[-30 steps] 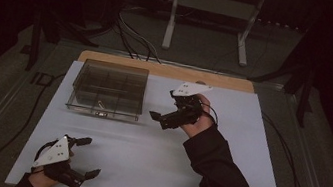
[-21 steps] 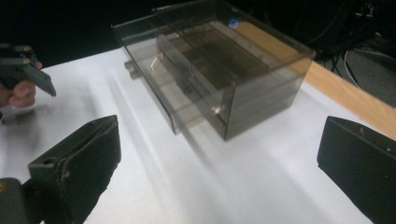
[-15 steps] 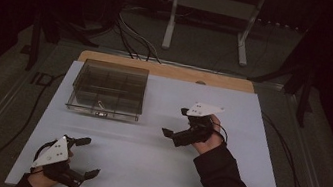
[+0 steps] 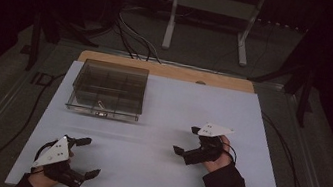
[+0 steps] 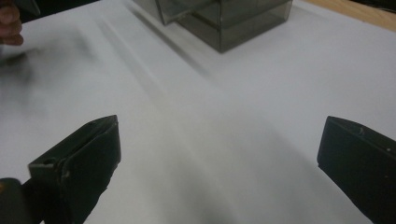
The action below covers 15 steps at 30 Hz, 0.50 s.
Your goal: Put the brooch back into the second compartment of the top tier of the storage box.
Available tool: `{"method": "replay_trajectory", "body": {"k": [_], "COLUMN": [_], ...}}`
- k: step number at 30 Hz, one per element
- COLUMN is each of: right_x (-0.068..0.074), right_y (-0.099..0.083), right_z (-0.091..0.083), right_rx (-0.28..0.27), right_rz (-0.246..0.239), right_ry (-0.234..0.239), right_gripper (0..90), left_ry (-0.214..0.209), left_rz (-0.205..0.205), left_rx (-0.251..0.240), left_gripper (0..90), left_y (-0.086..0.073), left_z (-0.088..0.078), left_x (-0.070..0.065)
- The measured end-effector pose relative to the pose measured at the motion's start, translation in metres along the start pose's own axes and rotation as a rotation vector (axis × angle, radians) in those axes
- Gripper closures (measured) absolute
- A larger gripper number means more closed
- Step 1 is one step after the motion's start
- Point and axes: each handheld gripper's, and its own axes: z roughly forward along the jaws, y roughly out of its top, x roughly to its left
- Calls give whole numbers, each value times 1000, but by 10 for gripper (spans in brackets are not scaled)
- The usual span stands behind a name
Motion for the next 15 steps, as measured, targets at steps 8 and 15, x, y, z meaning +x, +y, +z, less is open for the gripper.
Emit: {"method": "replay_trajectory", "body": {"k": [8,15], "right_x": [5,8], "right_y": [-32,-55], "right_z": [-19,-40], "right_rx": [9,31], "right_rz": [12,11], "right_ry": [-15,-75], "right_gripper": [0,0], "left_ry": [0,3], "left_rz": [0,-3], "left_rx": [-2,-6], "left_gripper": [6,6], "left_y": [0,0], "left_z": [0,-1], "left_x": [0,1]}}
